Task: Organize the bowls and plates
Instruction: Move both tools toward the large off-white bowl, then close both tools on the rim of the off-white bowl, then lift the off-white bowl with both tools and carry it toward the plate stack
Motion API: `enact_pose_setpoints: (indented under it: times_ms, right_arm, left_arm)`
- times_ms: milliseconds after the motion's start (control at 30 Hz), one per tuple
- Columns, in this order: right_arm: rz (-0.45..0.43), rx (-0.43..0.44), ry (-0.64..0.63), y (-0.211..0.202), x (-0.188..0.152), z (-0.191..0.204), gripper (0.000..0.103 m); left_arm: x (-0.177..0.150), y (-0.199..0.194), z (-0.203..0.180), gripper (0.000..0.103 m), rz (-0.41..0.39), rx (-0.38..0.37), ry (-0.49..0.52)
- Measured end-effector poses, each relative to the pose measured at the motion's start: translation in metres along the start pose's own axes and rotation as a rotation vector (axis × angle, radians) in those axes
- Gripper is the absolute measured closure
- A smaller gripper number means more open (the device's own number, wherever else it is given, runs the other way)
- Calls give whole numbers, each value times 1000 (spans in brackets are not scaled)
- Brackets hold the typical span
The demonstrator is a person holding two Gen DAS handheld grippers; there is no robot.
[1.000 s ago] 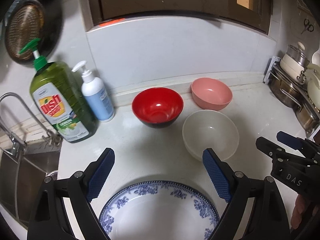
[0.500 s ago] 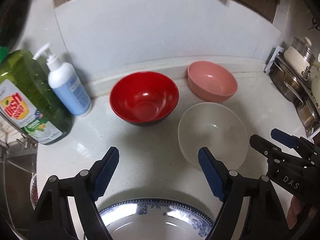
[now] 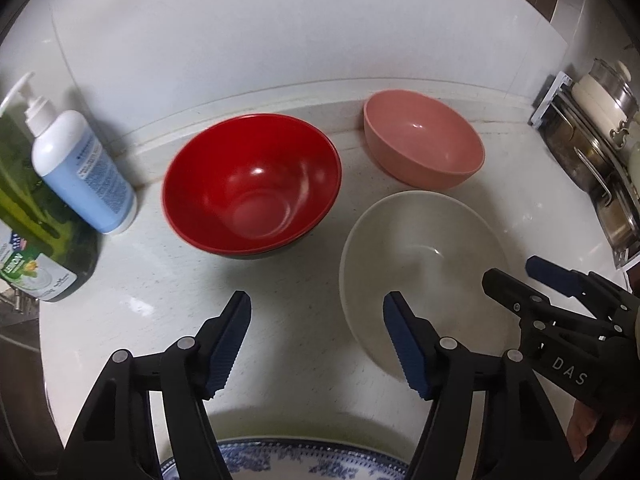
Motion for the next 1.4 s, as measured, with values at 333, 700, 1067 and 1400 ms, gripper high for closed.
enact_pose_setpoints:
  times_ms: [333,700,1067,1400]
  right_arm:
    - [54,25,1,12,-4,-2,66]
    - [70,47,6,14,-4,-2,91]
    - [54,45,34,3,-6,-7,94]
    - [-1,31,47,-48,-19,-20,94]
  left_arm:
    - [4,19,-15,60,42,-8,36]
    - [7,30,-22,95,87,-66,-10]
    - [3,6,-34,96,80,-103,-31]
    - [-16,-38,-62,96,46,-145,-21]
Point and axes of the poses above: each gripper's, at about its wrist camera, not at the fingertips, and y roughly the way its jaws point, z to its left, x to its top, the point moved 9 cm from there along y, roughly the way its jaws point, and after that the axes turned 8 degrees about x, right-handed, at the moved point
